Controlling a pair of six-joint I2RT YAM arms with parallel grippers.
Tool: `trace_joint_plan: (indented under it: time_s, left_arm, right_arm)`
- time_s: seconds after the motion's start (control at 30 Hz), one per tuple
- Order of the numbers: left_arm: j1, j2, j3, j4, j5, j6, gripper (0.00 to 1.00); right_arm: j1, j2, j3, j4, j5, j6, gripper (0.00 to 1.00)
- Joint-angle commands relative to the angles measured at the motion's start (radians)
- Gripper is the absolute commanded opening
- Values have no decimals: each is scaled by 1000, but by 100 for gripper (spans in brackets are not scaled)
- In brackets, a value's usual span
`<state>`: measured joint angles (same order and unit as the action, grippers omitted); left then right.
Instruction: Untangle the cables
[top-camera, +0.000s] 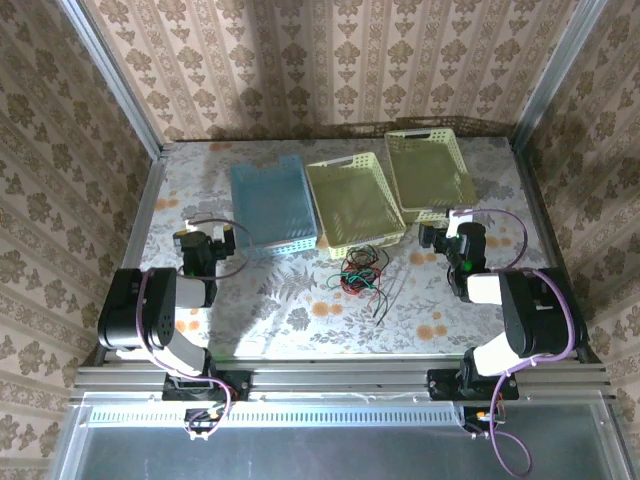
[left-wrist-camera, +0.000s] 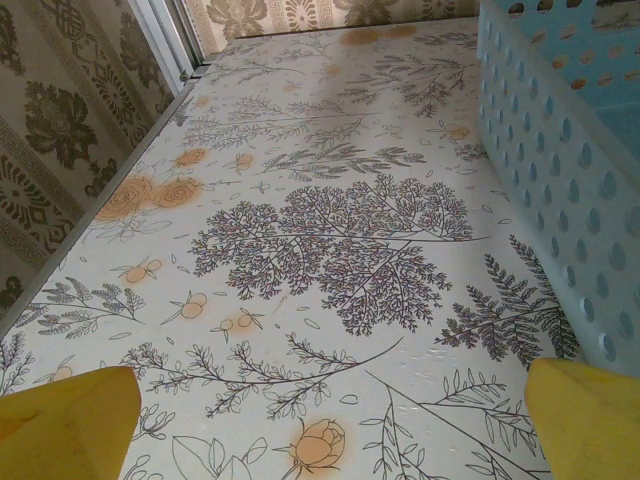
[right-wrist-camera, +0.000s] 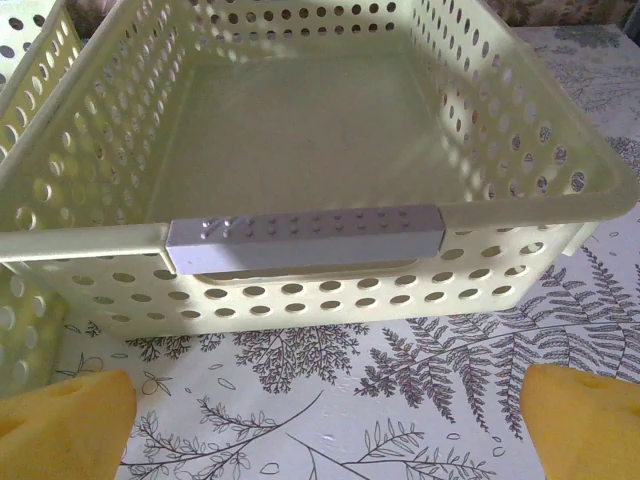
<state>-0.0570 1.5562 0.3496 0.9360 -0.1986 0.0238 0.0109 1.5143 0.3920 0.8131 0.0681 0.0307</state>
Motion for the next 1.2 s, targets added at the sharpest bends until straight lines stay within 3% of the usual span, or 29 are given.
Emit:
trace_joint_plan:
  time_s: [0.0, 1.17]
  left_arm:
    - [6, 8, 24, 34, -10, 21, 100]
    - [3, 7, 20, 41, -19, 24, 100]
  right_arm:
    - [4, 14, 17, 34, 23, 12, 100]
    - [-2, 12, 17, 35, 5, 14, 100]
